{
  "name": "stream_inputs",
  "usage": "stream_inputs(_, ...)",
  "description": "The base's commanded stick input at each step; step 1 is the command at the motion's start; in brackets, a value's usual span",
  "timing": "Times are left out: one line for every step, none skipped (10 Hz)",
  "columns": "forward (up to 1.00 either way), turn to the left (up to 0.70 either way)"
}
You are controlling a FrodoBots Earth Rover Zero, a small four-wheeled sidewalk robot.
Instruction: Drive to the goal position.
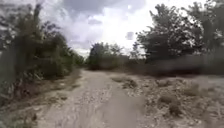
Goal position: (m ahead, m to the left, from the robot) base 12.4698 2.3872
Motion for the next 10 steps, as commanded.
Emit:
stream_inputs(0.7, 0.06)
stream_inputs(0.7, 0.0)
stream_inputs(0.7, 0.0)
stream_inputs(0.7, 0.0)
stream_inputs(0.7, 0.0)
stream_inputs(0.7, 0.0)
stream_inputs(0.7, 0.0)
stream_inputs(0.7, 0.0)
stream_inputs(0.7, 0.0)
stream_inputs(0.7, 0.02)
